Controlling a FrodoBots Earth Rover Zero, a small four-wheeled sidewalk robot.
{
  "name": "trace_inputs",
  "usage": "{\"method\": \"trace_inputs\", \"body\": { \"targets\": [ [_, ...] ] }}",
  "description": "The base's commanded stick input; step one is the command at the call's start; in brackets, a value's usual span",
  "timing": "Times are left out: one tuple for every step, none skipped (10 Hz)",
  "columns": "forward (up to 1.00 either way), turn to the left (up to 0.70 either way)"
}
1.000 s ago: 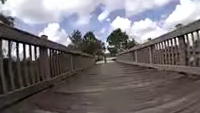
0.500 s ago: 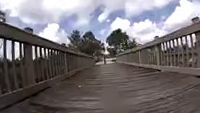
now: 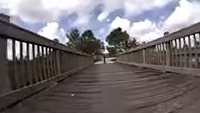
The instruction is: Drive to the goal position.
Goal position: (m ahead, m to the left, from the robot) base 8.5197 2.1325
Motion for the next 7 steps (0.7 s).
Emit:
{"method": "trace_inputs", "body": {
  "targets": [
    [1.00, 0.00],
    [1.00, 0.00],
    [1.00, 0.00],
    [1.00, 0.00],
    [1.00, 0.00],
    [1.00, 0.00],
    [1.00, 0.00]
  ]
}}
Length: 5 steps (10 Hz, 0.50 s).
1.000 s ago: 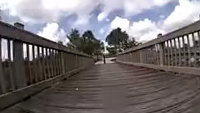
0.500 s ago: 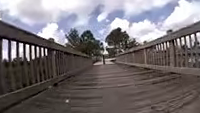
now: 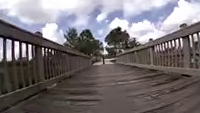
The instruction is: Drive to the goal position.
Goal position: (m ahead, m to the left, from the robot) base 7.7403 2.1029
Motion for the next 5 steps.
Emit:
{"method": "trace_inputs", "body": {
  "targets": [
    [1.00, 0.00],
    [1.00, 0.00],
    [1.00, 0.00],
    [1.00, 0.00],
    [1.00, 0.00]
  ]
}}
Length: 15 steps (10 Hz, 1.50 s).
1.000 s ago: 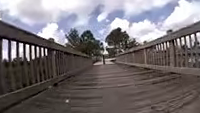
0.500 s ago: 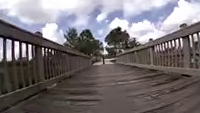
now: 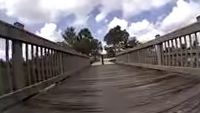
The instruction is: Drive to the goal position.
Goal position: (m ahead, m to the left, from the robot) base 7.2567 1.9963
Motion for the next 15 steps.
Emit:
{"method": "trace_inputs", "body": {
  "targets": [
    [1.00, 0.00],
    [1.00, 0.00],
    [1.00, 0.00],
    [1.00, 0.00],
    [1.00, 0.00],
    [1.00, 0.00],
    [1.00, 0.00],
    [1.00, 0.00],
    [1.00, 0.00],
    [1.00, 0.00],
    [1.00, 0.00],
    [1.00, 0.00],
    [1.00, 0.00],
    [1.00, 0.00],
    [1.00, 0.00]
  ]
}}
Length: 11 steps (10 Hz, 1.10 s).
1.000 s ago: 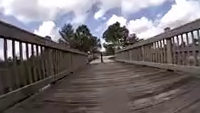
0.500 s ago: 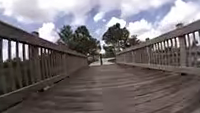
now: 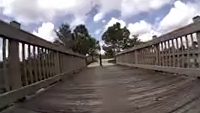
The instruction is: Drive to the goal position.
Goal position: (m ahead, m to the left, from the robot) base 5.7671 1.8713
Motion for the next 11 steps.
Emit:
{"method": "trace_inputs", "body": {
  "targets": [
    [1.00, 0.00],
    [1.00, 0.00],
    [1.00, 0.00],
    [1.00, 0.00],
    [1.00, 0.00],
    [1.00, 0.00],
    [1.00, 0.00],
    [1.00, 0.00],
    [1.00, 0.00],
    [1.00, 0.00],
    [1.00, 0.00]
  ]
}}
